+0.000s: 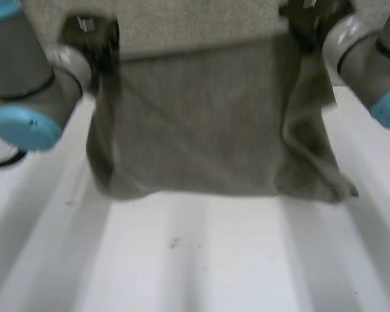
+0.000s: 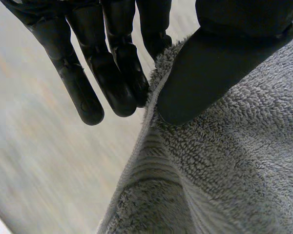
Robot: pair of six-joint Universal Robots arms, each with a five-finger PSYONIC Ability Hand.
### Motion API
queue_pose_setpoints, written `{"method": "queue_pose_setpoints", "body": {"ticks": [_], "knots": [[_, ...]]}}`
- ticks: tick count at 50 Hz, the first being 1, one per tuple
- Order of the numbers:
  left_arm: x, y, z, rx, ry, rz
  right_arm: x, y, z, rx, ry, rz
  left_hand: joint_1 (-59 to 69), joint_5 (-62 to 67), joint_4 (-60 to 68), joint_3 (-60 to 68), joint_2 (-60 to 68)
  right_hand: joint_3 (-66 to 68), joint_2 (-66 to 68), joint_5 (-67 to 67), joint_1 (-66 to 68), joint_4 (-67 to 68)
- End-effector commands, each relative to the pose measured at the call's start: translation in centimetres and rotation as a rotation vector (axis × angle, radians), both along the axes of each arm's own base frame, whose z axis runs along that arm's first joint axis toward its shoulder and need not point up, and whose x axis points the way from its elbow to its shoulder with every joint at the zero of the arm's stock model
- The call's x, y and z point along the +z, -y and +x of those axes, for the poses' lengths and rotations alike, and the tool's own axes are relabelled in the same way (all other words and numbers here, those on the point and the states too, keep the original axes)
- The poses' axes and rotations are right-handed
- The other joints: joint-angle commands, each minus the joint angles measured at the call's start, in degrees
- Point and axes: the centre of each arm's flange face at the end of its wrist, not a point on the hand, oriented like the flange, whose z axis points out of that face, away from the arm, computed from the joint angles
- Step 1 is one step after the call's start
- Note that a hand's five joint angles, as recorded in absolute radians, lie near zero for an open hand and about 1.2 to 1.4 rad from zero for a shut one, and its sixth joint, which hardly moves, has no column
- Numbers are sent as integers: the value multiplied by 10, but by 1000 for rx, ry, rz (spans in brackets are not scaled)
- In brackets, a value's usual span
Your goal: Fold the towel.
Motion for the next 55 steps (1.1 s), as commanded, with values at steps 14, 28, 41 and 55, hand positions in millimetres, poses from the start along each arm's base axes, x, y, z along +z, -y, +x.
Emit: {"method": "queue_pose_setpoints", "body": {"ticks": [14,28,41,55], "knots": [[-73,-4,20,69,9,44,-92,-37,4,192,-66,389,121,121,102,103,103,35,37,33,36,33],[-205,-74,51,76,188,474,-220,-53,-7,191,-215,649,121,121,102,103,103,35,37,33,36,33],[-180,-74,63,113,138,414,-197,-47,-33,18,236,627,121,121,102,103,103,-448,-446,-451,-448,-450],[-182,-78,64,112,128,427,-213,-64,-63,-148,239,691,121,121,102,103,103,-573,-571,-575,-572,-575]]}}
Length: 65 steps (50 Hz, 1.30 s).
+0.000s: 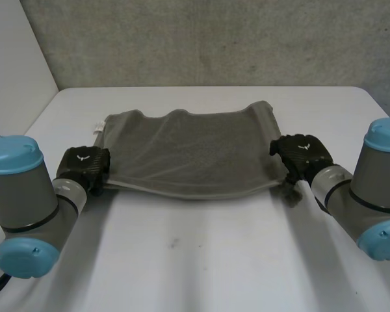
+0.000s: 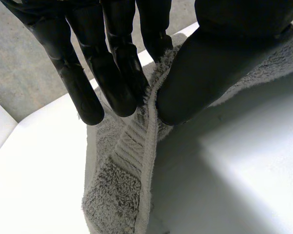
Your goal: Fold the towel.
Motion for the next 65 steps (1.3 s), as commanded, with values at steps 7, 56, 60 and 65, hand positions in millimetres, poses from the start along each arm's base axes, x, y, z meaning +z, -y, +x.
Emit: {"method": "queue_pose_setpoints", "body": {"ticks": [7,56,60,65], "knots": [[1,0,0,-1,-2,-2,-12,-15,-24,-93,-7,57,121,121,102,102,102,-102,-102,-78,-100,-99],[-18,-5,9,8,26,51,-15,9,-43,4,-583,-302,-219,-219,-238,-237,-238,550,550,575,552,553],[-19,-2,11,10,23,53,-15,11,-44,-23,-584,-315,-217,-217,-236,-235,-236,550,550,575,552,553],[-23,-3,8,-27,13,69,-15,11,-45,-27,-580,-316,-215,-216,-234,-234,-234,550,550,575,552,553]]}}
